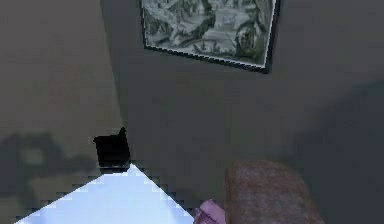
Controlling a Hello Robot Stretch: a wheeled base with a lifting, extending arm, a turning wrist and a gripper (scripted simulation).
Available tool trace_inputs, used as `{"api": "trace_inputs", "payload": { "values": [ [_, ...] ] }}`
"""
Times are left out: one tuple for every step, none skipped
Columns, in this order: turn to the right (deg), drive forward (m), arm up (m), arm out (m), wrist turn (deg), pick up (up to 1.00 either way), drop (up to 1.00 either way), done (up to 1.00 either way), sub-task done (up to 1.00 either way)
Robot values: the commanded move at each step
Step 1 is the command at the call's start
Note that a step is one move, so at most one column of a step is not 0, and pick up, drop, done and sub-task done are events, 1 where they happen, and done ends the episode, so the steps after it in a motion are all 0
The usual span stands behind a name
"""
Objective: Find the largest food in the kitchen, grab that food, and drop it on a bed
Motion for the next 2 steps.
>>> {"api": "trace_inputs", "payload": {
  "values": [
    [45.0, 0.00, 0.00, 0.00, 0.0, 0.00, 0.00, 0.00, 0.00],
    [3.0, 0.00, 0.00, 0.00, 0.0, 0.00, 0.00, 0.00, 0.00]
  ]
}}
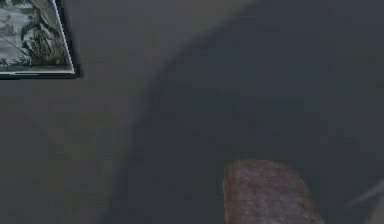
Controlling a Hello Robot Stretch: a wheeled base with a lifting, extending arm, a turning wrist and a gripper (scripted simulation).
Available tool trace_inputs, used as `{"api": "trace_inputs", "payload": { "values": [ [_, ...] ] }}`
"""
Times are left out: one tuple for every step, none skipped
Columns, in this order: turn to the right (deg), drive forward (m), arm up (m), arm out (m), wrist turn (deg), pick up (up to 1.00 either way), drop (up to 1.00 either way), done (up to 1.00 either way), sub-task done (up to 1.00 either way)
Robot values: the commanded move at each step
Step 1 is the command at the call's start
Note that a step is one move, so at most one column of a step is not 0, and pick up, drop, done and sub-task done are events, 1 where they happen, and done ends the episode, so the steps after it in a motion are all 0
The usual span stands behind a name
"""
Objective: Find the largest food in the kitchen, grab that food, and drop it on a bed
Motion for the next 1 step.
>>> {"api": "trace_inputs", "payload": {
  "values": [
    [-45.0, 0.00, 0.00, 0.00, 0.0, 0.00, 0.00, 0.00, 0.00]
  ]
}}
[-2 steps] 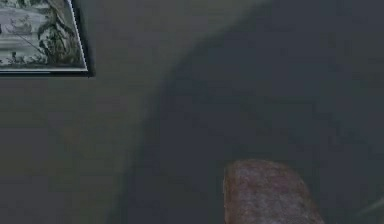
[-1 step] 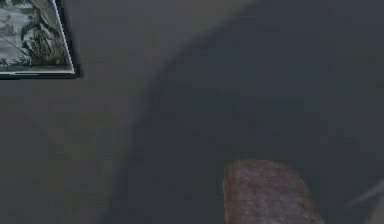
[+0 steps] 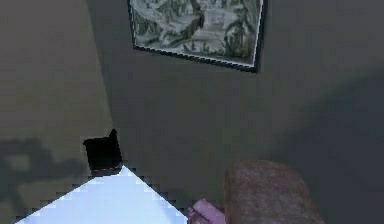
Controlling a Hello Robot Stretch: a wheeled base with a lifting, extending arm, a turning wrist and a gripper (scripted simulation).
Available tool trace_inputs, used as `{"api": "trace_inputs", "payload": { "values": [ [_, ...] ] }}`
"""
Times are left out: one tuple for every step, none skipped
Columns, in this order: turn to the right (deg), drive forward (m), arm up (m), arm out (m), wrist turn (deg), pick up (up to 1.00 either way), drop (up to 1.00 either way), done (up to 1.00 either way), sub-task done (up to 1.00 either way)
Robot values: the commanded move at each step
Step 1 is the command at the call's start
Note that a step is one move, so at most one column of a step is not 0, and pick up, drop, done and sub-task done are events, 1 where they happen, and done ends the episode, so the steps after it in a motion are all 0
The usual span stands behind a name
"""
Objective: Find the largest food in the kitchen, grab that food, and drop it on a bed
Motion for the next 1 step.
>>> {"api": "trace_inputs", "payload": {
  "values": [
    [-45.0, 0.00, 0.00, 0.00, 0.0, 0.00, 0.00, 0.00, 0.00]
  ]
}}
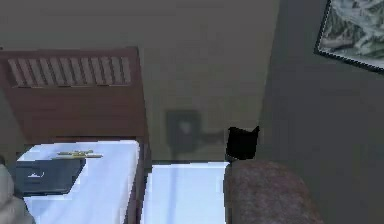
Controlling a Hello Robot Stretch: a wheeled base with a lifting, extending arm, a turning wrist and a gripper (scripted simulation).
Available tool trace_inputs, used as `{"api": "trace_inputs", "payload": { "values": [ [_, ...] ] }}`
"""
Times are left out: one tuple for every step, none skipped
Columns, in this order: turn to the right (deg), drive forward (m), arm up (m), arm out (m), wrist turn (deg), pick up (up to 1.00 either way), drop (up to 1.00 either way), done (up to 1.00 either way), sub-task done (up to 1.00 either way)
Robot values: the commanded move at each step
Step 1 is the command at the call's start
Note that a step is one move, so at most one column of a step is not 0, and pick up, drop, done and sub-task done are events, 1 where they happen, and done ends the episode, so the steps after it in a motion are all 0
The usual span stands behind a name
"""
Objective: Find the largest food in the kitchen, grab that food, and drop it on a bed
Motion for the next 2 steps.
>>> {"api": "trace_inputs", "payload": {
  "values": [
    [-45.0, 0.00, 0.00, 0.00, 0.0, 0.00, 0.00, 0.00, 0.00],
    [-12.0, 0.00, 0.00, 0.00, 0.0, 0.00, 0.00, 0.00, 0.00]
  ]
}}
